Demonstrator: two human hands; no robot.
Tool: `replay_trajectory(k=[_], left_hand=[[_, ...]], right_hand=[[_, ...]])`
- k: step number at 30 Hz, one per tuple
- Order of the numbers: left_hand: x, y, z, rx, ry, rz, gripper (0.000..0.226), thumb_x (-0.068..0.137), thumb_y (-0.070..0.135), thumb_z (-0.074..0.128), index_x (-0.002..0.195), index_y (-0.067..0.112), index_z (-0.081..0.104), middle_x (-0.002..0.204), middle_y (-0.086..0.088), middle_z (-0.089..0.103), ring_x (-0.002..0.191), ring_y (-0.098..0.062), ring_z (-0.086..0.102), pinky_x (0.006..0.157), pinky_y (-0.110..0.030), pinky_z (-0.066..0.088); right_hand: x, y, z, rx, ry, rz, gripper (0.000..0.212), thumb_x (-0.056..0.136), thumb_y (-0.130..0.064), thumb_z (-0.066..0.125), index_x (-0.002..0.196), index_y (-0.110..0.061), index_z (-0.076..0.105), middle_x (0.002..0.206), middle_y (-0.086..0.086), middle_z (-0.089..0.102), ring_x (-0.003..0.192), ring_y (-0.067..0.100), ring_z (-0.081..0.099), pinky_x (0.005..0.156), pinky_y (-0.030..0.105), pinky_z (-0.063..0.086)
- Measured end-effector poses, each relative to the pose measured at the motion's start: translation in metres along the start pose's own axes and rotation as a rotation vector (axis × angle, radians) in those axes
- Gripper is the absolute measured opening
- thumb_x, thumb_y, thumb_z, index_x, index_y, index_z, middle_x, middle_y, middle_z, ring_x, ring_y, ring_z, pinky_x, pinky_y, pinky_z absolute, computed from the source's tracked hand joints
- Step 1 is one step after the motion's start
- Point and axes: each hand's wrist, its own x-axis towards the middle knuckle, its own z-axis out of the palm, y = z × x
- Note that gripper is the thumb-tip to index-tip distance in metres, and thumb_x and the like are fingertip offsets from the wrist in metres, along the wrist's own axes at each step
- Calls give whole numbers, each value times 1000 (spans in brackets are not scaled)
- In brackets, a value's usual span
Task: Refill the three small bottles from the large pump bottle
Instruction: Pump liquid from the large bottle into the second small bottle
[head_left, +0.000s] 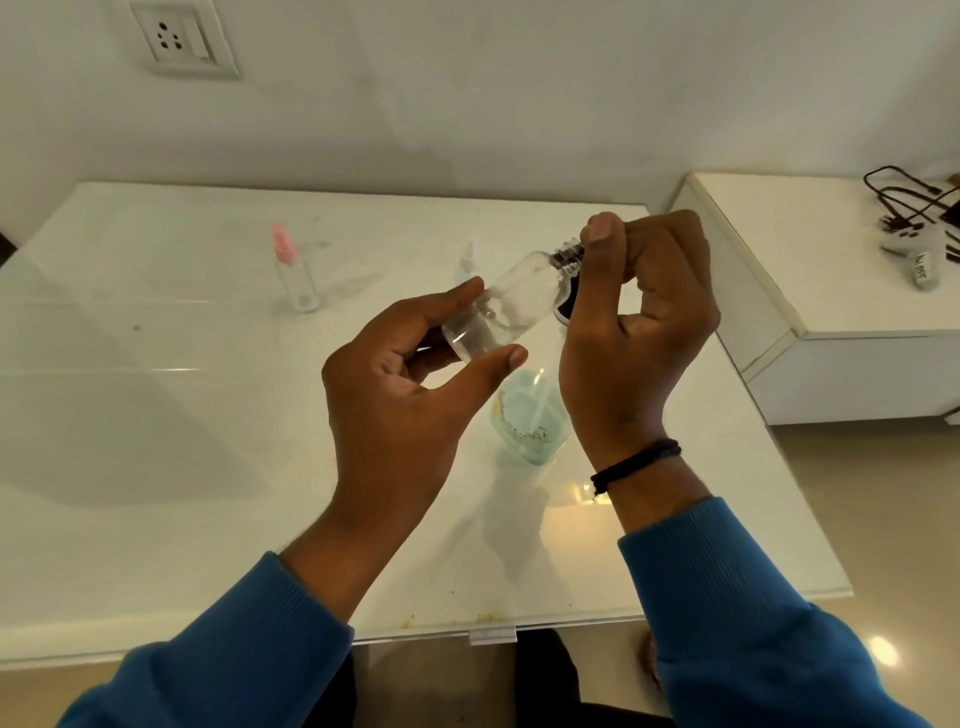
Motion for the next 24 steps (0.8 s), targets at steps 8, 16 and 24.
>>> replay_trajectory(k=[8,16,24], left_hand=[[0,0,0,0,-1,6,47,76,15,88,121,9,71,113,1,74,103,-9,72,84,-19,59],[0,-1,0,-19,-5,4,47,76,13,87,120,11,71,112,4,74,102,-7,72,84,-19,58],[0,-1,1,-8,2,0,48,76,15,88,121,12,71,113,4,74,103,-9,72,85,-20,59]], right_hand=[[2,0,0,-12,-5,-3,34,99,-11,59,66,-1,58,72,0,49,67,32,48,61,52,41],[4,-2,1,-17,0,-5,35,98,-12,59,66,0,58,72,0,49,68,31,48,61,52,41],[4,0,0,-28,-17,-31,32,98,-10,60,67,-4,59,74,-3,49,69,30,48,61,54,42]])
